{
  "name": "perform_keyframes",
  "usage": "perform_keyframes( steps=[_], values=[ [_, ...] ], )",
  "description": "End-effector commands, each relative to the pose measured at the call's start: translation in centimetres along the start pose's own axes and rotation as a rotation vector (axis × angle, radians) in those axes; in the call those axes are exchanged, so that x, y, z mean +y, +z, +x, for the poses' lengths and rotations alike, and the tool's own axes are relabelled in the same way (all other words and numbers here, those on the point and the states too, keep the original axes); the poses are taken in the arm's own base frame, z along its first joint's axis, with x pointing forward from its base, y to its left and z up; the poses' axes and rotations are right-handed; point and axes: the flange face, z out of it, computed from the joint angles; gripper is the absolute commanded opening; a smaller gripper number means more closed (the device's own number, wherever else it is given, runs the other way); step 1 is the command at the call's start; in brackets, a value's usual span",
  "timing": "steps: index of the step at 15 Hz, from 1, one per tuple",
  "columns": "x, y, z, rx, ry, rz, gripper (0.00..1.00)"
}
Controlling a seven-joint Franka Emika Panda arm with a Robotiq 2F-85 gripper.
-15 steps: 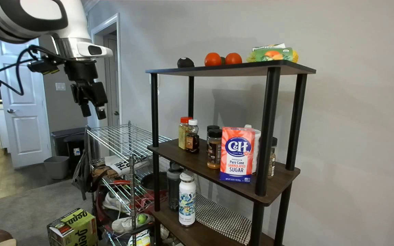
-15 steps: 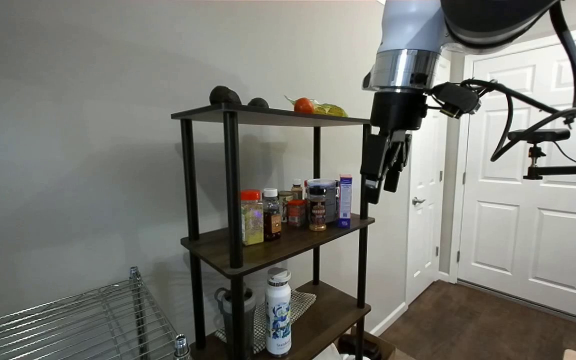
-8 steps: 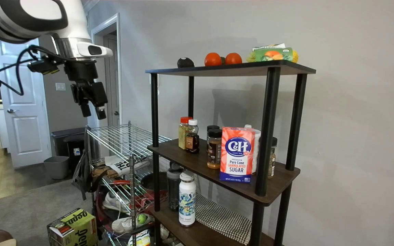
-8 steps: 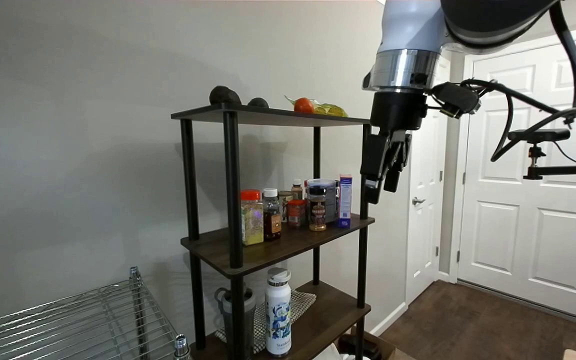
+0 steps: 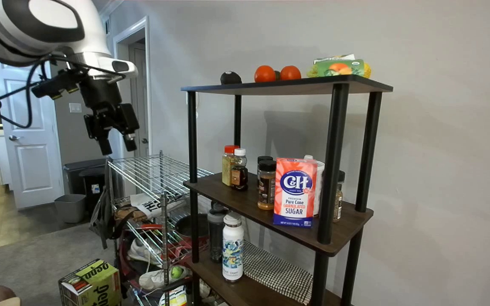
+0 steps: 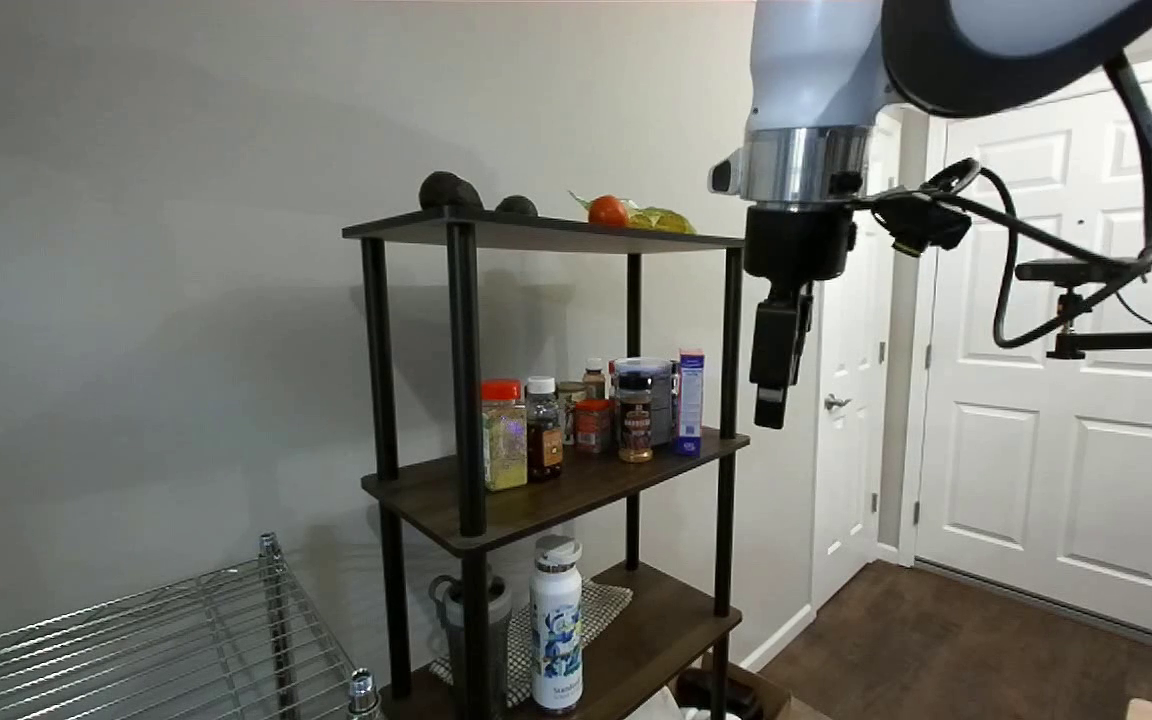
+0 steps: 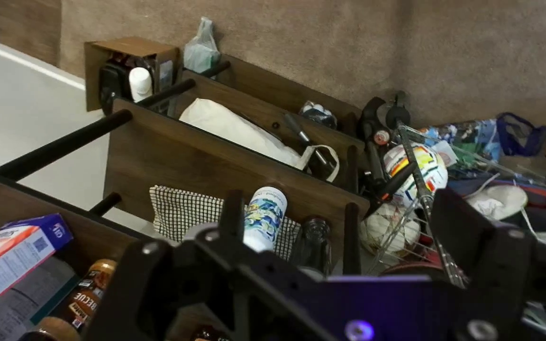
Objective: Shift the orange box to the left
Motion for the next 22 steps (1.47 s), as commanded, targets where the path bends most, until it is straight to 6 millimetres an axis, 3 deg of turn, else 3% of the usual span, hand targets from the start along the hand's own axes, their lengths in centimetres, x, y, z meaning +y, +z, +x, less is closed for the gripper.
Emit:
perform_keyframes(
  steps=[1,6,11,22],
  values=[
    [0.6,2.0,-0.4,-0.071,-0.154,-0.1,1.0],
    [2.5,5.9,-0.4,-0.158,-0.363,-0.209,1.0],
    [3.6,8.3,-0.5,-0.265,-0.561,-0.329,1.0],
    [1.4,12.1,-1.3,-0.496,-0.994,-0.483,1.0]
  ],
)
